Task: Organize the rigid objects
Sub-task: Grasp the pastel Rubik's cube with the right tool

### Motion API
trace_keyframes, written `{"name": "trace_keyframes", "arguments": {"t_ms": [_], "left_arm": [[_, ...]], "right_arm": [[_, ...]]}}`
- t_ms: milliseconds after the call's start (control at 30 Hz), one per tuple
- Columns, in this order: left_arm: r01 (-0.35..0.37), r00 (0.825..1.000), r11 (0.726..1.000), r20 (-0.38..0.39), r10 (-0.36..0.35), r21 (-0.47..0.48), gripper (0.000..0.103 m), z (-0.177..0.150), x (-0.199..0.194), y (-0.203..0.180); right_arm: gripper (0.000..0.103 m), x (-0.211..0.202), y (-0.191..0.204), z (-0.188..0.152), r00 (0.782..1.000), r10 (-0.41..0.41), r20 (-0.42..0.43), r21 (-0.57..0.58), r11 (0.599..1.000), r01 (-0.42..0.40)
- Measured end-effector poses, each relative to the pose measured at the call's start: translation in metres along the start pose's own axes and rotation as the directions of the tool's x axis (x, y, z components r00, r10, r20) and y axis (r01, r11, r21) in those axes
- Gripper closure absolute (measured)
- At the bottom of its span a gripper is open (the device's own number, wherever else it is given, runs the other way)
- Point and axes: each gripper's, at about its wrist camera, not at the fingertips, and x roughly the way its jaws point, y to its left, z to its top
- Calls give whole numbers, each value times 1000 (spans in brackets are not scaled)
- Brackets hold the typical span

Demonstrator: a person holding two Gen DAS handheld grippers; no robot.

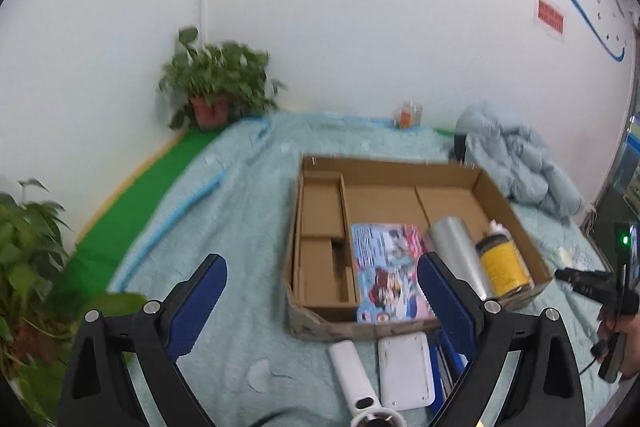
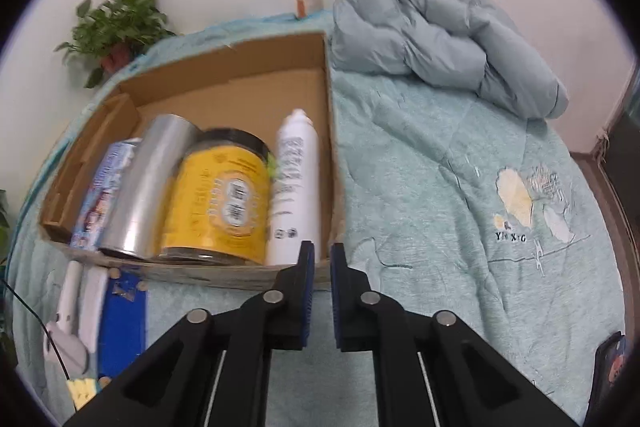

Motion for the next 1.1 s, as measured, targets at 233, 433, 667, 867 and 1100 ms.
{"name": "trace_keyframes", "arguments": {"t_ms": [233,433,667,867,1100], "left_arm": [[81,997,997,-1,-81,11,0,8,-59,7],[223,938,968,-243,-246,-119,1,-74,-12,-5],[239,906,959,-320,-276,-150,2,-127,11,-27],[223,903,967,-346,-253,-126,2,-127,23,-28],[306,855,942,-394,-336,-137,4,-143,25,-30]], "right_arm": [[6,-66,70,-46,976,179,120,-121,979,-165],[6,-62,124,-102,938,347,-2,-127,930,-345],[12,-31,147,-98,934,348,-83,-59,934,-353],[28,-7,165,-102,930,317,-183,-72,940,-335],[34,-49,151,-144,877,447,-179,-92,880,-467]]}}
